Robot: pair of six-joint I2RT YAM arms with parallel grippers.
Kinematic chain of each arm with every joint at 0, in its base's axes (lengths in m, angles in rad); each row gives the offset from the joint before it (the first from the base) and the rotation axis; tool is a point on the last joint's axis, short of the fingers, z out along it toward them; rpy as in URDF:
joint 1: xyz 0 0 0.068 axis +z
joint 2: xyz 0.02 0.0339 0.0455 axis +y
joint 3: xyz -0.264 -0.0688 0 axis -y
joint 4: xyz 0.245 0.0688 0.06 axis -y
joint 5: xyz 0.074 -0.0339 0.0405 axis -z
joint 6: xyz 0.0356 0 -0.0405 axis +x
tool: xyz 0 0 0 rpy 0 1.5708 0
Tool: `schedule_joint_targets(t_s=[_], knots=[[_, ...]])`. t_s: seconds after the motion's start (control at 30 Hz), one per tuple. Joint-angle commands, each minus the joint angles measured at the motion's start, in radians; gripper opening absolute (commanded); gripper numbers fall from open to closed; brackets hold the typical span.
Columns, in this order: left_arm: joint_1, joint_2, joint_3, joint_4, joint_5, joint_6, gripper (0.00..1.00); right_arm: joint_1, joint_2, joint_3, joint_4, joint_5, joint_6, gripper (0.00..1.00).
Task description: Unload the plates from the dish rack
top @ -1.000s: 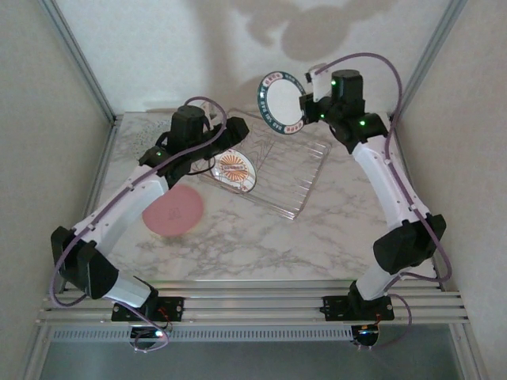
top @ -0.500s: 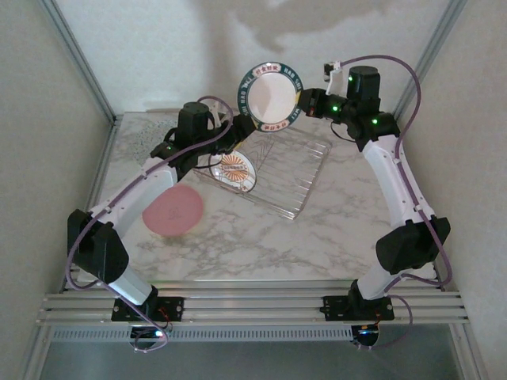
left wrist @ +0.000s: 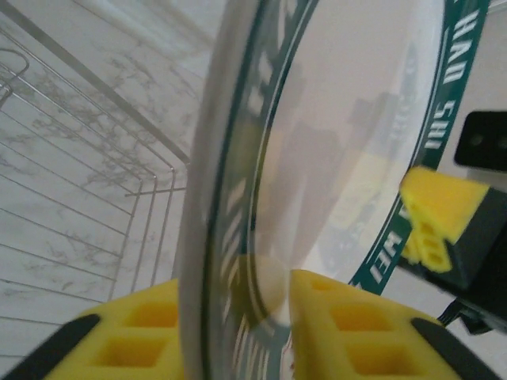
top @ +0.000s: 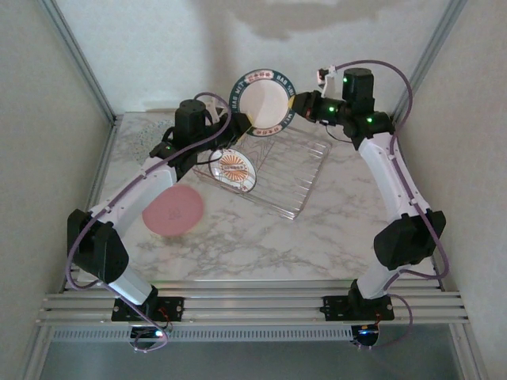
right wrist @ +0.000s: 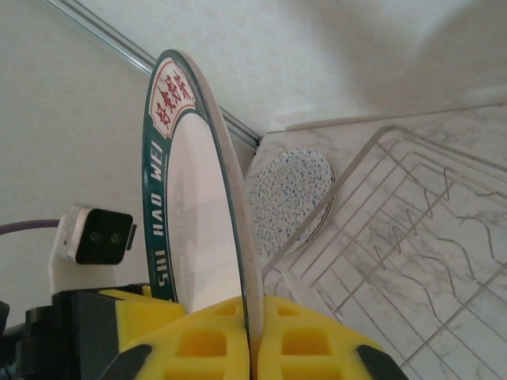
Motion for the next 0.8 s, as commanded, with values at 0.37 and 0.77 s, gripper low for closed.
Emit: schedule_joint_targets(t_s=[0.37,0.77], knots=[[0.030,-0.056,-0.091,0.137,-0.006,-0.086,0.00,0.037,-0.017,0.006,-0.046,0.003,-0.056,0.19],[0.083,-0.200,-0.212,0.093,-0.036,-0.116,0.00,0.093,-0.119,-0.085,0.057,0.212,-0.270,0.68]])
